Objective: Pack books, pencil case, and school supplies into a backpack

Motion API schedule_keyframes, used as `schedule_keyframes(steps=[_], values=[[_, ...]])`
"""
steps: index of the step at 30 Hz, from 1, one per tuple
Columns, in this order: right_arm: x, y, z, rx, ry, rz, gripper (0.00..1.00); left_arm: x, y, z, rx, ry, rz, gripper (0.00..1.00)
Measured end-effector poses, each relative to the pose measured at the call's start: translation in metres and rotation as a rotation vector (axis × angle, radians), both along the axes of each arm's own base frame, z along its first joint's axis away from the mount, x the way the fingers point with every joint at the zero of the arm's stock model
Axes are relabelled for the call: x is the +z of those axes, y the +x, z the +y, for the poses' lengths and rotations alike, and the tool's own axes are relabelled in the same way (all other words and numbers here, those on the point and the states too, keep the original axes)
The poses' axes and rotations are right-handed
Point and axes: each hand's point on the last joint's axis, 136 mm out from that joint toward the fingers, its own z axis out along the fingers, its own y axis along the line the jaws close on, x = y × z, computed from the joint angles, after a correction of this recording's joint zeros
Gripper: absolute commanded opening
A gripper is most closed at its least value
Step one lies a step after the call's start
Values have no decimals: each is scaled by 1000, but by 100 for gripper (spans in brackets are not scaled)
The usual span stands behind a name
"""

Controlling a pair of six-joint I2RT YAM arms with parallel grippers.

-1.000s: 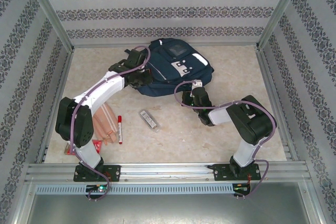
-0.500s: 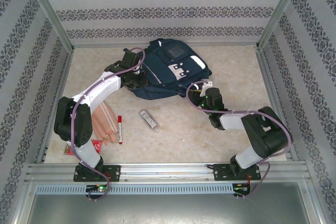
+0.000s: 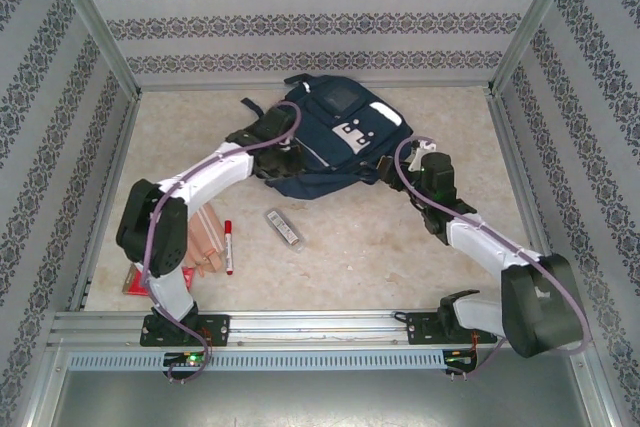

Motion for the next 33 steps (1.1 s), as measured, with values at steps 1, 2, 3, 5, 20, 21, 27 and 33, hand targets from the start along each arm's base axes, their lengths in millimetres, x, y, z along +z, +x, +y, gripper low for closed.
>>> schedule_keyframes(steps=[1, 2, 3, 5, 20, 21, 27, 33], values=[[3, -1, -4, -14, 0, 0, 51, -3, -3, -14, -16, -8, 7, 17], [6, -2, -8, -28, 0, 2, 51, -6, -6, -27, -30, -20, 14, 21], [8, -3, -12, -45, 2, 6, 52, -8, -10, -42, -55, -39, 20, 24], [11, -2, -19, -73, 4, 26, 52, -11, -18, -68, -101, -84, 32, 28], [-28, -45, 20, -177, 132, 593, 53, 86, -50, -87, -317, -312, -93, 45], [-32, -51, 30, -174, 133, 637, 54, 91, -44, -72, -284, -302, -111, 45], [-46, -57, 76, -167, 173, 814, 60, 64, 4, 31, -51, -127, -123, 47], [-53, -43, 96, -198, 172, 866, 64, 8, 15, 49, -35, -2, -31, 50]])
